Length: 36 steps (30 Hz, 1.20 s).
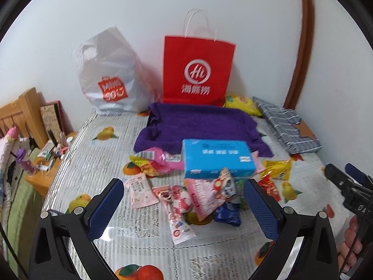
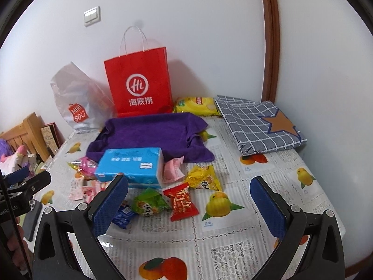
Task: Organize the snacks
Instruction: 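Grasp the red candy packet with the right tool while the left tool grasps the pink wafer packet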
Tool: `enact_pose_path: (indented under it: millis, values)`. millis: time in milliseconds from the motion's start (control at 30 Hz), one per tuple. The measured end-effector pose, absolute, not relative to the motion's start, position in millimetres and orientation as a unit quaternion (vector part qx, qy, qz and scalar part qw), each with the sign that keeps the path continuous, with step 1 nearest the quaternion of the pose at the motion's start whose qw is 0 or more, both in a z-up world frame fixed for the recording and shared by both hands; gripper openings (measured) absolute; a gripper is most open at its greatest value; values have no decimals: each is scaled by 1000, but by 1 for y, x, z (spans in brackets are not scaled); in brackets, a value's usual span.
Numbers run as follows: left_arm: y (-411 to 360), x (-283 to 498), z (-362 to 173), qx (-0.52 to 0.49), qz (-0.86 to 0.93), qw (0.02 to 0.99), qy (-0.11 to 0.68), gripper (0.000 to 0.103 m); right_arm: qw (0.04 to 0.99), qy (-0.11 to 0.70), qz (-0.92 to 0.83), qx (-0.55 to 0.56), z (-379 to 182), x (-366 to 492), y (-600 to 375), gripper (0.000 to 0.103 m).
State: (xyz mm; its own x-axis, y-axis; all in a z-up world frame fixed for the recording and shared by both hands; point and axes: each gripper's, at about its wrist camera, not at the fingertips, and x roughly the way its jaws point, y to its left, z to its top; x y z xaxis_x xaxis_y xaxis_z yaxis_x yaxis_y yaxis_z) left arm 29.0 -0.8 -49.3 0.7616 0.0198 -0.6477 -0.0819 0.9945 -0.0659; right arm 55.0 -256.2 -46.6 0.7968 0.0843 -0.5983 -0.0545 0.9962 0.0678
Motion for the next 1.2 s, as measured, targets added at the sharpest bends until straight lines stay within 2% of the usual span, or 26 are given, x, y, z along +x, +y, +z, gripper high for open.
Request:
enact_pose_path:
  millis: [467, 633, 767, 833, 1200]
  values:
    - [35, 70, -112, -81, 27, 911, 403, 103, 912, 403, 56, 40, -131, 114, -275, 102]
    - [46, 80, -119, -77, 29, 906, 415, 102, 898, 430, 79, 44, -152, 131, -264, 76]
    - [53, 80, -120, -75, 25, 908, 412, 102, 887, 450, 99, 29, -166, 143, -248, 60]
    - [57, 79, -120, -74, 22, 909, 410, 102, 882, 459, 105, 21, -174, 148, -242, 44]
    - [78, 81, -134, -74, 34, 902, 424, 102, 890, 444, 95, -53, -184, 138, -221, 39]
